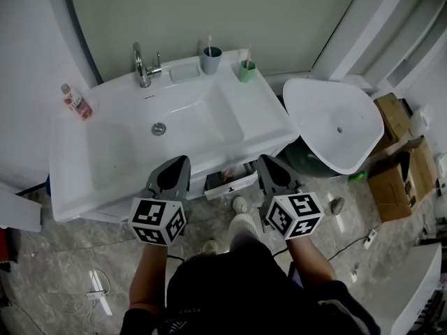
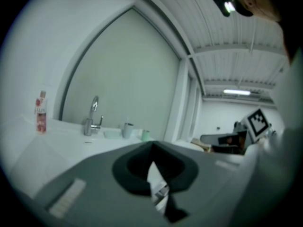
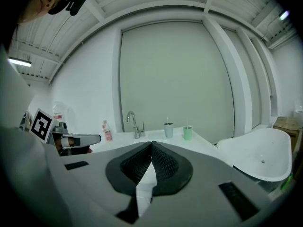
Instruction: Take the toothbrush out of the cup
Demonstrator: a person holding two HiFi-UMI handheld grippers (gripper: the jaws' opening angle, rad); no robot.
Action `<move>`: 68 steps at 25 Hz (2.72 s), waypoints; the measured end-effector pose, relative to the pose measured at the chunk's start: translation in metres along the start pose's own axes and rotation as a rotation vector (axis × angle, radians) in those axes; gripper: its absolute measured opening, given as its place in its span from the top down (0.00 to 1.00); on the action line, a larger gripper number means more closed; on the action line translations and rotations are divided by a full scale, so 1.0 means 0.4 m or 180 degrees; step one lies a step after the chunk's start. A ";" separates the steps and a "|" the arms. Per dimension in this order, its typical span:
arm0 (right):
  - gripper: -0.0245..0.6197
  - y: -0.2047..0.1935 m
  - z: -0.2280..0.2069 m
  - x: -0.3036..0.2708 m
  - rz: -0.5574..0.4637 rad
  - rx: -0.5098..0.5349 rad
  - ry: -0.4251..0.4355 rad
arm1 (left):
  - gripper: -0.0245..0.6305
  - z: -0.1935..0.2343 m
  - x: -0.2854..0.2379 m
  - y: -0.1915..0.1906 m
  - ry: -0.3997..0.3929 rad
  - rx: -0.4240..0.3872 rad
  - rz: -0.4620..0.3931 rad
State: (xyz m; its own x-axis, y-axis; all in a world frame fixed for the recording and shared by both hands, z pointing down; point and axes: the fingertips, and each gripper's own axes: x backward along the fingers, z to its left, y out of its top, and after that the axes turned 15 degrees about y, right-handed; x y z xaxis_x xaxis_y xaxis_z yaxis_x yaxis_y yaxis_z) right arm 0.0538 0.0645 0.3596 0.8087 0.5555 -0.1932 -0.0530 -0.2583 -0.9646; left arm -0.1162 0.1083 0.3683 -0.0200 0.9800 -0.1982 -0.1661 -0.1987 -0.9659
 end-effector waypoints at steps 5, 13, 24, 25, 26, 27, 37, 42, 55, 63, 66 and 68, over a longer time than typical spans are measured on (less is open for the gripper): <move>0.96 0.016 -0.047 -0.050 -0.0012 -0.0033 0.0072 | 0.96 -0.019 -0.063 0.023 -0.0129 0.0018 0.0014; 0.96 0.069 -0.178 -0.171 -0.0020 -0.0018 0.0221 | 0.96 -0.032 -0.235 0.069 -0.0088 -0.0090 -0.0021; 0.96 0.144 -0.360 -0.347 0.0061 0.0028 0.0422 | 0.96 -0.023 -0.481 0.125 0.0015 0.0083 0.0025; 0.96 0.150 -0.379 -0.362 0.0066 0.0024 0.0428 | 0.96 -0.024 -0.502 0.127 0.0023 0.0083 0.0037; 0.96 0.156 -0.399 -0.376 0.0069 0.0017 0.0434 | 0.96 -0.024 -0.523 0.128 0.0034 0.0074 0.0051; 0.96 0.162 -0.418 -0.391 0.0071 0.0013 0.0441 | 0.96 -0.023 -0.544 0.129 0.0048 0.0062 0.0065; 0.96 0.190 -0.569 -0.527 0.0152 0.0011 0.0560 | 0.96 -0.003 -0.701 0.141 0.0274 0.0021 0.0129; 0.88 0.187 -0.626 -0.587 0.0213 0.0017 0.0603 | 0.96 0.009 -0.766 0.137 0.0342 0.0053 0.0160; 0.83 0.168 -0.785 -0.721 0.0424 0.0003 0.0490 | 0.96 0.042 -0.899 0.119 0.0459 0.0146 0.0309; 0.83 0.123 -0.854 -0.805 0.0624 0.0038 0.0400 | 0.96 0.064 -0.962 0.098 0.0498 0.0175 0.0400; 0.82 0.109 -0.875 -0.829 0.0690 0.0053 0.0384 | 0.96 0.079 -0.974 0.088 0.0534 0.0194 0.0429; 0.82 0.104 -0.883 -0.841 0.0724 0.0061 0.0392 | 0.96 0.087 -0.981 0.082 0.0562 0.0187 0.0441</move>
State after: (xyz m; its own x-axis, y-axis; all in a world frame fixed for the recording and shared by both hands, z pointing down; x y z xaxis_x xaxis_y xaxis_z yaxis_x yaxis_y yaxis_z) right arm -0.0136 -0.4123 0.4479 0.8399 0.3841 -0.3834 -0.2518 -0.3498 -0.9023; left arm -0.1480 -0.2823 0.4200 0.1254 0.9248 -0.3592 -0.2310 -0.3249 -0.9171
